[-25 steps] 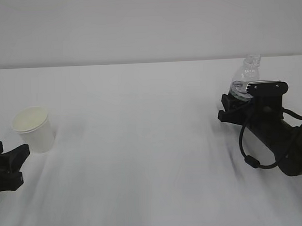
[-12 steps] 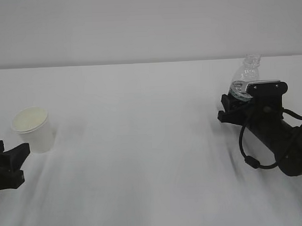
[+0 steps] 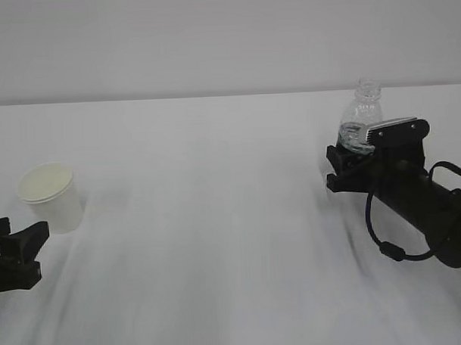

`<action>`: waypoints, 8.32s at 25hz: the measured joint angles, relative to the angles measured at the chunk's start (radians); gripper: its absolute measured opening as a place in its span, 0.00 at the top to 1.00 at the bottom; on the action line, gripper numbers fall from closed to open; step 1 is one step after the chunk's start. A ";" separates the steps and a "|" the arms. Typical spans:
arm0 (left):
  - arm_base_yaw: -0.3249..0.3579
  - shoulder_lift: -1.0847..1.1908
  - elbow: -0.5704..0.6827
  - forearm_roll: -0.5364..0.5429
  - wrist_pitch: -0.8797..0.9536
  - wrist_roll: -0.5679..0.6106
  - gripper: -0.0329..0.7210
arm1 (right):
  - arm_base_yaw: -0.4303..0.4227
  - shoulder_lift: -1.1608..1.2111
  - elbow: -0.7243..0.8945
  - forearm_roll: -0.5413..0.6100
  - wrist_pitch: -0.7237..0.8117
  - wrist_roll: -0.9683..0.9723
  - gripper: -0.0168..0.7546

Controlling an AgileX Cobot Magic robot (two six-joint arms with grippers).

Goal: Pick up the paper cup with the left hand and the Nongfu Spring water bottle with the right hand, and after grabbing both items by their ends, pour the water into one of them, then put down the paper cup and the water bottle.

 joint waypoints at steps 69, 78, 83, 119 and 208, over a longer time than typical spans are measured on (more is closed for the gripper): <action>0.000 0.264 -0.221 -0.094 -0.004 -0.021 0.23 | 0.000 -0.242 0.144 -0.067 0.109 -0.095 0.44; 0.000 0.276 -0.238 -0.101 -0.004 -0.022 0.20 | 0.000 -0.242 0.144 -0.067 0.111 -0.095 0.44; 0.000 0.341 -0.295 -0.102 -0.006 -0.022 0.19 | 0.000 -0.242 0.144 -0.067 0.111 -0.095 0.44; 0.002 0.372 -0.337 -0.180 -0.009 -0.022 0.04 | 0.000 -0.242 0.144 -0.067 0.106 -0.095 0.44; 0.002 0.464 -0.472 0.113 -0.011 -0.023 0.35 | 0.000 -0.242 0.144 -0.069 0.104 -0.099 0.44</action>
